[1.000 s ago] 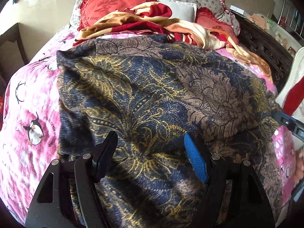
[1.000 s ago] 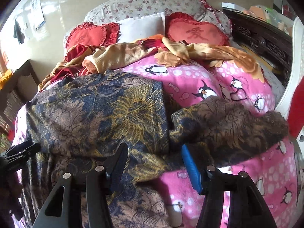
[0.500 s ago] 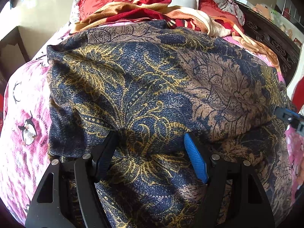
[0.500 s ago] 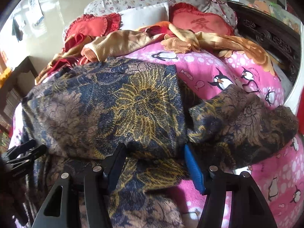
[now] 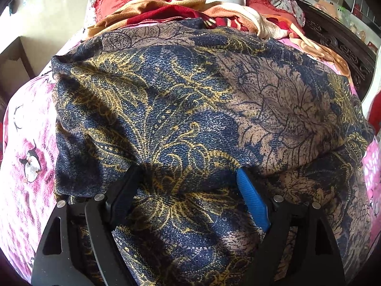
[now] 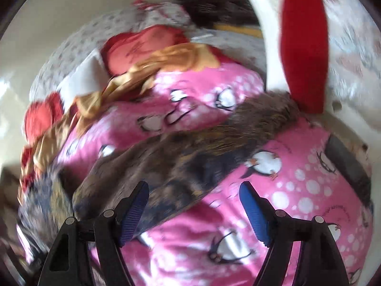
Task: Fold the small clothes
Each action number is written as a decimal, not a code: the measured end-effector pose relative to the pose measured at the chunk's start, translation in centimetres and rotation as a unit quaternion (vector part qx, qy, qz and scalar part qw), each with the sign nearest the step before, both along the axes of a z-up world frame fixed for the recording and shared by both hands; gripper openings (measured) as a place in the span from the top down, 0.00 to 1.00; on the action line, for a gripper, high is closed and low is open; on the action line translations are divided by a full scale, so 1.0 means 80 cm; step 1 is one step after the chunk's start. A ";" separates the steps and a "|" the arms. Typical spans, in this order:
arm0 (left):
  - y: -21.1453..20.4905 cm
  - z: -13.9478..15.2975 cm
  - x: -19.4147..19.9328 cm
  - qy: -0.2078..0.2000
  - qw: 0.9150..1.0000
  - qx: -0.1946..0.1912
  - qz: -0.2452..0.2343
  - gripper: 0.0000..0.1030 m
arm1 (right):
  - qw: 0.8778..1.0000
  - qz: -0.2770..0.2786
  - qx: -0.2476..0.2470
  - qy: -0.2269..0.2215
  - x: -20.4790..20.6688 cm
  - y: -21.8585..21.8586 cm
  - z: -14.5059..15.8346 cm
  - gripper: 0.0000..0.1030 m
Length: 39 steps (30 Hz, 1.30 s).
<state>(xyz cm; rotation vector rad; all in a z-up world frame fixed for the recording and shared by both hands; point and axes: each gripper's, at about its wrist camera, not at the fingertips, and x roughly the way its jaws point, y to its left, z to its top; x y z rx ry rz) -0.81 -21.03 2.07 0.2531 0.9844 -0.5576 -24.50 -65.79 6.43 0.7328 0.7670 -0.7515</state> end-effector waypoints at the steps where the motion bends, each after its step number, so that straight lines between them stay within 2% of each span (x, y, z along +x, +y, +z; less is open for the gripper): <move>1: -0.001 0.000 0.000 0.001 1.000 0.000 0.001 0.18 | 1.000 -0.008 0.011 -0.011 -0.003 -0.009 -0.004 0.26; 7: -0.002 -0.001 0.001 0.004 1.000 0.001 -0.002 0.17 | 0.996 -0.070 0.039 -0.029 -0.013 -0.048 -0.029 0.26; 14: -0.003 -0.002 0.000 0.001 1.000 0.004 -0.004 0.17 | 0.993 -0.106 0.037 -0.036 -0.010 -0.093 -0.044 0.26; 18: -0.002 -0.002 0.002 0.006 1.000 0.003 -0.006 0.17 | 0.991 -0.116 0.055 -0.048 -0.007 -0.120 -0.052 0.26; 20: -0.001 0.001 0.002 0.009 1.000 0.003 -0.008 0.17 | 0.991 -0.110 0.064 -0.047 -0.004 -0.130 -0.056 0.55; 21: 0.000 0.003 0.002 0.010 1.000 0.002 -0.007 0.17 | 0.991 -0.107 0.069 -0.038 -0.004 -0.134 -0.059 0.84; 22: 0.003 0.006 0.001 0.013 1.000 -0.003 -0.004 0.17 | 0.991 -0.104 0.076 -0.034 -0.005 -0.135 -0.061 0.91; 23: 0.006 0.009 0.001 0.015 1.000 -0.008 -0.002 0.17 | 0.991 -0.101 0.077 -0.040 -0.007 -0.133 -0.059 0.94; 25: 0.016 0.019 0.001 0.017 1.000 -0.019 0.005 0.17 | 0.994 -0.084 0.045 -0.057 -0.010 -0.118 -0.038 0.94; 28: 0.036 0.043 0.000 -0.002 0.999 -0.041 0.015 0.17 | 0.995 -0.030 -0.012 -0.094 -0.003 -0.078 0.021 0.94; 32: 0.061 0.075 0.001 -0.029 0.997 -0.063 0.024 0.17 | 0.983 0.083 -0.060 -0.151 0.035 0.005 0.116 0.94; 34: 0.079 0.089 0.005 -0.033 0.996 -0.079 0.036 0.17 | 0.970 0.157 -0.079 -0.169 0.070 0.067 0.156 0.94; 36: 0.095 0.094 0.010 -0.031 0.994 -0.091 0.050 0.17 | 0.953 0.220 -0.089 -0.187 0.102 0.134 0.174 0.94; 37: 0.104 0.097 0.014 -0.028 0.993 -0.099 0.060 0.17 | 0.941 0.264 -0.083 -0.194 0.122 0.174 0.173 0.94; 39: 0.119 0.094 0.021 -0.017 0.992 -0.105 0.074 0.17 | 0.920 0.340 -0.073 -0.181 0.160 0.250 0.152 0.94</move>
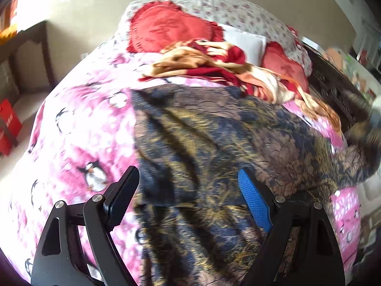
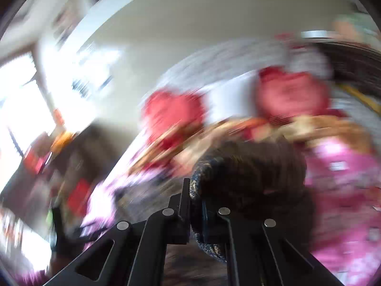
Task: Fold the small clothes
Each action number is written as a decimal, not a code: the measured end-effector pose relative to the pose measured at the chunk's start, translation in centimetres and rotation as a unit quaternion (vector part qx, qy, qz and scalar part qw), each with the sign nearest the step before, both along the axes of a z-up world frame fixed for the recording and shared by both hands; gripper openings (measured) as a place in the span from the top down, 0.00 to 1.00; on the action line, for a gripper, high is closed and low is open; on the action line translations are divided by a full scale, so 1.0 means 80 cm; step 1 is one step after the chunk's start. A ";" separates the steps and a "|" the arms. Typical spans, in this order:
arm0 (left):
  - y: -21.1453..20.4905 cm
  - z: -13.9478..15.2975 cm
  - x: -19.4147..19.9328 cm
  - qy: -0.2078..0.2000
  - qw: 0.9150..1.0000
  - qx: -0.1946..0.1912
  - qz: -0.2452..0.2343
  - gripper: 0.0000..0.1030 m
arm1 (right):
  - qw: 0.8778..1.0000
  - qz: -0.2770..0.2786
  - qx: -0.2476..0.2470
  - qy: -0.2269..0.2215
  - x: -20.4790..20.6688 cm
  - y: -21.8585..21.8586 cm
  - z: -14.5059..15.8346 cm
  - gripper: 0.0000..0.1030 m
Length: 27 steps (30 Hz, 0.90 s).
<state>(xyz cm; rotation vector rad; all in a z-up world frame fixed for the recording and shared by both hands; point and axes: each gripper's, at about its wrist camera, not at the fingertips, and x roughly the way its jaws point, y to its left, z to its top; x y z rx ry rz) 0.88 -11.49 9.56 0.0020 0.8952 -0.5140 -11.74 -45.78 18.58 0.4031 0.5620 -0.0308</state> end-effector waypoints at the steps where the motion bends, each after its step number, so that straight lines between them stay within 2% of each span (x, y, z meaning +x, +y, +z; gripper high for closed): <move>1: 0.005 -0.002 0.003 0.006 1.000 -0.002 0.003 0.17 | 0.999 0.033 -0.009 0.021 0.019 0.038 -0.022 0.89; 2: 0.012 -0.005 0.004 0.013 1.000 -0.002 0.006 0.17 | 0.996 0.064 -0.017 0.054 0.036 0.069 -0.047 0.79; 3: 0.015 -0.006 0.005 0.016 1.000 -0.003 0.006 0.17 | 0.988 0.106 -0.027 0.107 0.055 0.105 -0.083 0.73; 4: 0.021 -0.007 0.004 0.018 1.000 -0.002 0.005 0.17 | 0.982 0.127 -0.030 0.135 0.061 0.123 -0.104 0.69; 7: 0.027 -0.012 0.001 0.016 1.000 0.004 -0.004 0.17 | 0.977 0.136 -0.030 0.164 0.061 0.147 -0.142 0.60; 10: 0.030 -0.019 0.001 0.022 1.000 -0.002 -0.007 0.17 | 0.982 0.103 -0.015 0.157 0.055 0.127 -0.140 0.52; 13: 0.028 -0.021 0.002 0.029 0.999 -0.020 -0.013 0.17 | 0.985 0.094 0.009 0.145 0.045 0.113 -0.127 0.51; 16: 0.018 -0.022 0.002 0.036 0.999 -0.021 -0.017 0.17 | 0.985 0.097 -0.013 0.144 0.040 0.117 -0.117 0.45; 19: 0.008 -0.032 0.004 0.065 0.997 -0.028 -0.026 0.17 | 0.983 0.105 -0.028 0.146 0.035 0.124 -0.116 0.44; 24: -0.020 -0.047 0.000 0.057 0.997 0.013 -0.044 0.18 | 0.985 0.102 0.006 0.140 0.018 0.116 -0.125 0.40; 27: -0.029 -0.055 -0.007 0.077 0.995 0.006 -0.057 0.29 | 0.986 0.092 0.027 0.139 0.006 0.102 -0.127 0.40</move>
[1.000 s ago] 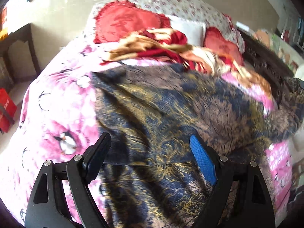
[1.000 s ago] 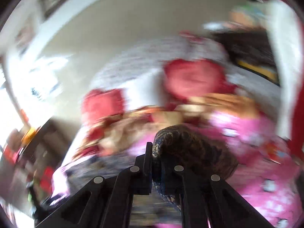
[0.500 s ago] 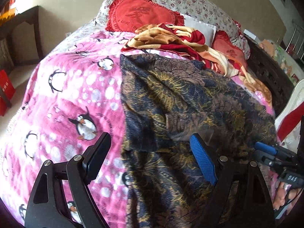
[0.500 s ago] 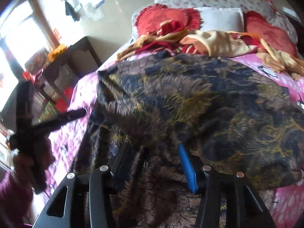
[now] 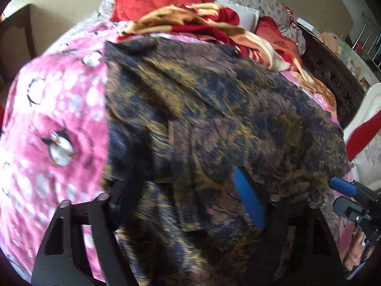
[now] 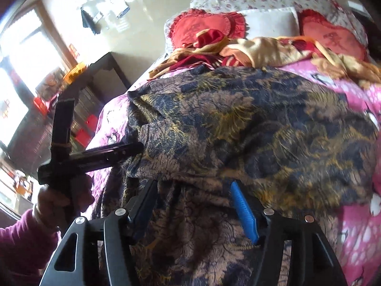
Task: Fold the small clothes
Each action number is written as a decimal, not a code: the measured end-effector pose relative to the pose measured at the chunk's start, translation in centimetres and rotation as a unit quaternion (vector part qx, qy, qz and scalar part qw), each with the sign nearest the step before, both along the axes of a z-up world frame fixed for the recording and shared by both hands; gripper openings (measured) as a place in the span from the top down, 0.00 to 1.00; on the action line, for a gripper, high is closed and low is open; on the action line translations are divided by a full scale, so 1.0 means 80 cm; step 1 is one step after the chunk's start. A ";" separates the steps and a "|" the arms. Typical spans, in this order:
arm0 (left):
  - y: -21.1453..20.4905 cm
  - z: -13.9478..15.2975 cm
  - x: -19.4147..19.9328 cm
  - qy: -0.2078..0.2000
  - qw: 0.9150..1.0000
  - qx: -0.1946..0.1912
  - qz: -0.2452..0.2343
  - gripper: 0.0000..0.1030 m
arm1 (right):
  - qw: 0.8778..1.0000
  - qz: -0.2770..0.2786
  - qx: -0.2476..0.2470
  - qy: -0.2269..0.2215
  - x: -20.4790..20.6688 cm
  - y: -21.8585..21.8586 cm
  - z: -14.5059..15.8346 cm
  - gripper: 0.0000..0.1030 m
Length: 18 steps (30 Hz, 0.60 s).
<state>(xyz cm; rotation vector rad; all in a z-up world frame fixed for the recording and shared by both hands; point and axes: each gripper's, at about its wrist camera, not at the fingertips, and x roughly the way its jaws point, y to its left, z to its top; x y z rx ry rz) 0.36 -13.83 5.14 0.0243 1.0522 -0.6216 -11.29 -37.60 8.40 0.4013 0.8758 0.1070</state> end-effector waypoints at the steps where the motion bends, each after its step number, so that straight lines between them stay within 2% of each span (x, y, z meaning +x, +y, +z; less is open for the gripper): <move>1: -0.004 -0.006 -0.002 0.013 1.000 0.002 -0.006 0.35 | 1.000 -0.006 0.006 -0.001 -0.003 -0.005 -0.001 0.40; 3: -0.014 -0.021 -0.006 0.032 0.999 0.030 -0.019 0.45 | 1.000 -0.016 0.016 -0.002 -0.008 -0.013 -0.002 0.39; 6: -0.019 -0.028 -0.012 0.023 0.998 0.050 -0.025 0.56 | 0.999 -0.032 0.027 -0.002 -0.015 -0.025 -0.003 0.39; 7: -0.019 -0.026 -0.011 0.024 0.998 0.053 -0.025 0.78 | 0.999 -0.036 0.027 -0.004 -0.018 -0.029 -0.001 0.39; 8: -0.017 -0.024 -0.009 0.028 0.998 0.050 -0.024 0.92 | 0.999 -0.039 0.025 -0.008 -0.022 -0.032 0.002 0.40; 10: -0.013 -0.010 -0.002 0.035 0.999 0.028 -0.025 0.96 | 0.999 -0.049 0.015 -0.016 -0.031 -0.040 0.009 0.40; 11: -0.011 0.002 -0.001 0.025 0.999 0.020 -0.029 0.96 | 0.998 -0.056 0.007 -0.020 -0.036 -0.047 0.014 0.40; 15: 0.002 0.072 0.004 -0.033 0.999 -0.027 -0.033 0.96 | 0.994 -0.105 -0.009 -0.041 -0.058 -0.087 0.035 0.39; 18: 0.029 0.123 0.013 -0.091 0.995 -0.047 -0.011 0.96 | 0.988 -0.148 -0.017 -0.046 -0.073 -0.121 0.045 0.39</move>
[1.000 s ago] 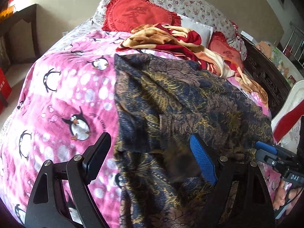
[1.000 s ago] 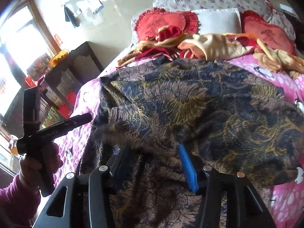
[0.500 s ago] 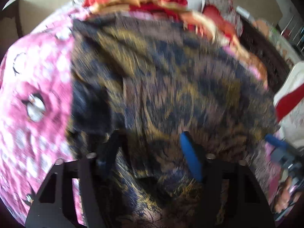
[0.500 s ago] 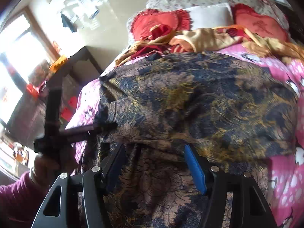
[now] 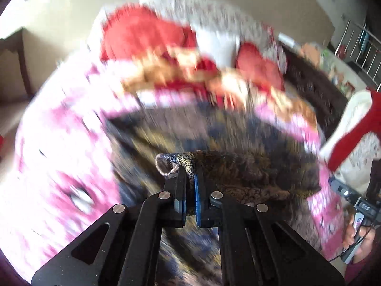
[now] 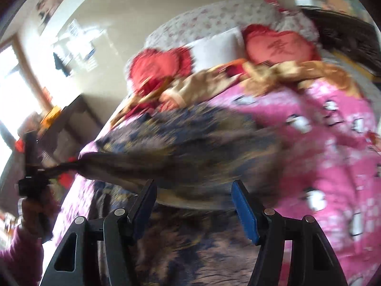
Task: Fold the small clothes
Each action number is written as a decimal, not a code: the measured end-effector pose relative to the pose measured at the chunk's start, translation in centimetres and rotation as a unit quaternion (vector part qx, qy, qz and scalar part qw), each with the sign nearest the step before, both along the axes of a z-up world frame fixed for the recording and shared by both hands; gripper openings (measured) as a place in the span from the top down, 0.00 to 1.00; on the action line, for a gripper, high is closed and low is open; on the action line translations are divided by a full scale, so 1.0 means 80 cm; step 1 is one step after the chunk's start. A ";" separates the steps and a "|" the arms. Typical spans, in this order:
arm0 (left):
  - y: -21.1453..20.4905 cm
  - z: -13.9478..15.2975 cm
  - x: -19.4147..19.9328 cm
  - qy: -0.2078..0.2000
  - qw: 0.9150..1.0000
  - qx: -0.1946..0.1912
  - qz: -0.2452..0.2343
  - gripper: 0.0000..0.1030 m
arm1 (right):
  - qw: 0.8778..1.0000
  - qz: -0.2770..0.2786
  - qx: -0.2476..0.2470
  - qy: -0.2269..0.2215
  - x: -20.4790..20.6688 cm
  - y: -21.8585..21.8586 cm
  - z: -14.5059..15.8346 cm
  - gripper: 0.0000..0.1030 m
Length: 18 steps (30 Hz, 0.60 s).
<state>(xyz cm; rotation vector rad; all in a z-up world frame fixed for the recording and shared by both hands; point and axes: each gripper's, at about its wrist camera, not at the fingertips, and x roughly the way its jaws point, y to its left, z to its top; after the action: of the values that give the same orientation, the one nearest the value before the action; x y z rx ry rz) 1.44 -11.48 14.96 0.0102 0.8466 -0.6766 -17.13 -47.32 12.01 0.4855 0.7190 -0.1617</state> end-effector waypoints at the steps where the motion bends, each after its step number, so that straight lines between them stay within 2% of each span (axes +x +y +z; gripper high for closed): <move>1: 0.012 0.010 0.004 -0.014 1.000 -0.003 0.010 0.96 | 1.000 -0.013 -0.002 0.000 -0.004 -0.010 0.002 0.36; 2: 0.022 0.015 0.007 -0.025 0.999 0.001 0.023 0.96 | 1.000 -0.031 0.000 0.000 -0.008 -0.022 0.002 0.28; 4: 0.033 0.003 0.019 -0.026 0.998 0.028 0.046 0.96 | 0.998 -0.058 0.007 0.002 -0.012 -0.040 -0.003 0.23; 7: 0.040 -0.037 0.029 0.017 0.997 0.049 0.055 0.96 | 0.996 -0.081 0.043 0.015 -0.002 -0.065 -0.018 0.23; 9: 0.036 -0.057 0.025 0.022 0.996 0.070 0.053 0.96 | 0.995 -0.076 0.056 0.023 0.019 -0.071 -0.026 0.23; 13: 0.027 -0.072 0.020 0.023 0.995 0.078 0.054 0.96 | 0.996 -0.064 0.014 0.054 0.067 -0.075 -0.036 0.24; 14: 0.027 -0.071 0.021 0.021 0.995 0.077 0.056 0.96 | 0.996 -0.061 0.004 0.070 0.082 -0.077 -0.042 0.28; 16: 0.025 -0.073 0.023 0.018 0.995 0.075 0.058 0.96 | 0.995 -0.045 -0.008 0.086 0.105 -0.080 -0.050 0.75; 17: 0.023 -0.073 0.023 0.016 0.995 0.074 0.059 0.96 | 0.994 -0.050 -0.023 0.092 0.116 -0.085 -0.050 0.82; 18: 0.021 -0.072 0.024 0.014 0.995 0.075 0.060 0.96 | 0.994 -0.063 -0.026 0.087 0.125 -0.092 -0.049 0.84</move>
<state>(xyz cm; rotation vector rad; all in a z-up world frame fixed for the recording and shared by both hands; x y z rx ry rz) 3.35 -9.80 9.17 0.0843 0.9154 -0.5004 -7.16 -54.66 8.10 0.4705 0.8526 -0.3442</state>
